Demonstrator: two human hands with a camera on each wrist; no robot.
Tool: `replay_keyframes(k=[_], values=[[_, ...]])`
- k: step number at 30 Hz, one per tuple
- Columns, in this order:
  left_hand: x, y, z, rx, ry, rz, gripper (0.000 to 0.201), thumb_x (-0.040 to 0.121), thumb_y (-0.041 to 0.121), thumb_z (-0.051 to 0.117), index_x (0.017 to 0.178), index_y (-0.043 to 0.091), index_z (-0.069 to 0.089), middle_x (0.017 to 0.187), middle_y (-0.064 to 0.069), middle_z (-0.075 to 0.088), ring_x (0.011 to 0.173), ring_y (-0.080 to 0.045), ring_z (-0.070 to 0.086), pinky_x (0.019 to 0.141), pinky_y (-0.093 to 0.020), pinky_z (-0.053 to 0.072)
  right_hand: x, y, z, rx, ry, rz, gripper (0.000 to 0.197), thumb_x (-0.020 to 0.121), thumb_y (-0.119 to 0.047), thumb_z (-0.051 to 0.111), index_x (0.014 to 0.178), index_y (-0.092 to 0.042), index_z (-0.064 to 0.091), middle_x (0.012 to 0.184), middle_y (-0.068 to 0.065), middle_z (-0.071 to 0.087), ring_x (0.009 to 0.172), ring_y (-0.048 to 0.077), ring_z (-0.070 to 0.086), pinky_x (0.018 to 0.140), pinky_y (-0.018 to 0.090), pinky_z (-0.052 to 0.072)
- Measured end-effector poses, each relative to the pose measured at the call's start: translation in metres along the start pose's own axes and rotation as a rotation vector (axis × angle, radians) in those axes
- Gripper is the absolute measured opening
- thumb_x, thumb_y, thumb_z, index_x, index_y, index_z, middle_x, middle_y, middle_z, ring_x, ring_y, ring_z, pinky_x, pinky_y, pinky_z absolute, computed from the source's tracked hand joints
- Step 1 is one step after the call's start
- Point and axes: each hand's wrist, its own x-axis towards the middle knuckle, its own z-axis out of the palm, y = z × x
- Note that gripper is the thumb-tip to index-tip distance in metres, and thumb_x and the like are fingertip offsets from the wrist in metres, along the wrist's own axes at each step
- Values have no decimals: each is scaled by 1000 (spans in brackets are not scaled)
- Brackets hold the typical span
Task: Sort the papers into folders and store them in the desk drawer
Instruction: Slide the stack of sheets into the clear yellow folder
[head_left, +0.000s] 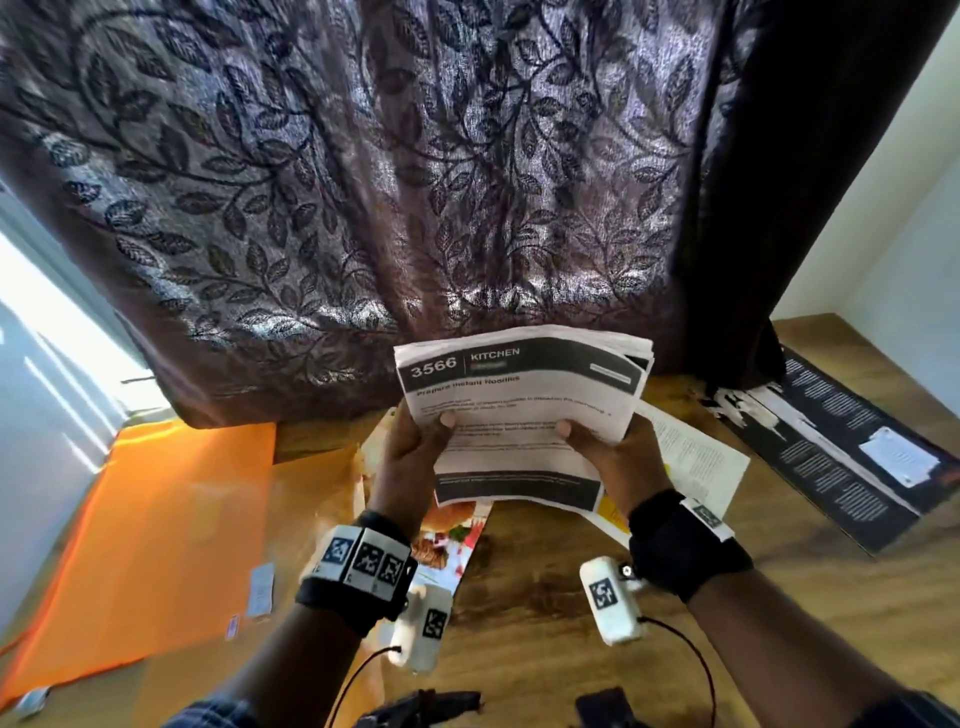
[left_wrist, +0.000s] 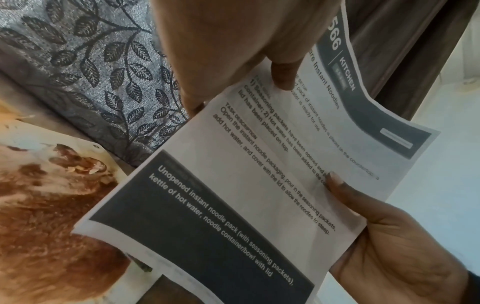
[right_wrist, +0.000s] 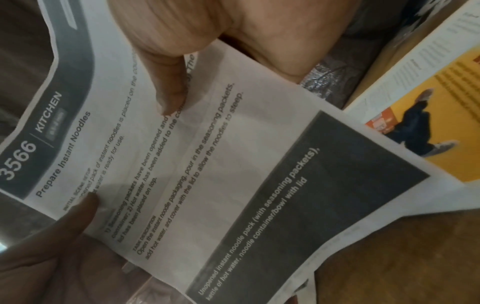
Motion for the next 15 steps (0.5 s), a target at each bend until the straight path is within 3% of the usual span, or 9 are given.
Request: replay_keyframes(k=[3,6,9,15], values=[[-1,2,-7,-38,-21,46,37,86,-6,62,121,-4,49,102,-6,74,96,-20,70,77,-31,58,-2,-3,-2,-2,-53,-37,27,75,1,80,95,-16,73,90,-2,78,88,14,74,76,27,60],[-2,-7,-17,-17,-23,-39,49,76,-2,70,121,-5,50,110,-16,72,102,-32,69,80,-39,59,-6,3,-6,-59,-132,-24,36,75,1,80,106,-15,71,100,2,77,97,15,72,83,29,59],[-2,-19,-23,9,-41,-176,35,79,-3,72,112,1,61,108,-15,74,101,-36,70,77,-37,60,-8,7,-6,-22,-141,45,31,78,2,77,104,-14,72,99,3,78,95,15,73,85,34,60],[-3,-18,-16,41,-58,-150,28,76,-1,69,102,7,66,99,-9,76,93,-27,73,76,-36,60,-11,3,-4,53,-150,23,31,80,4,74,103,-16,71,96,-1,78,93,15,73,78,26,59]])
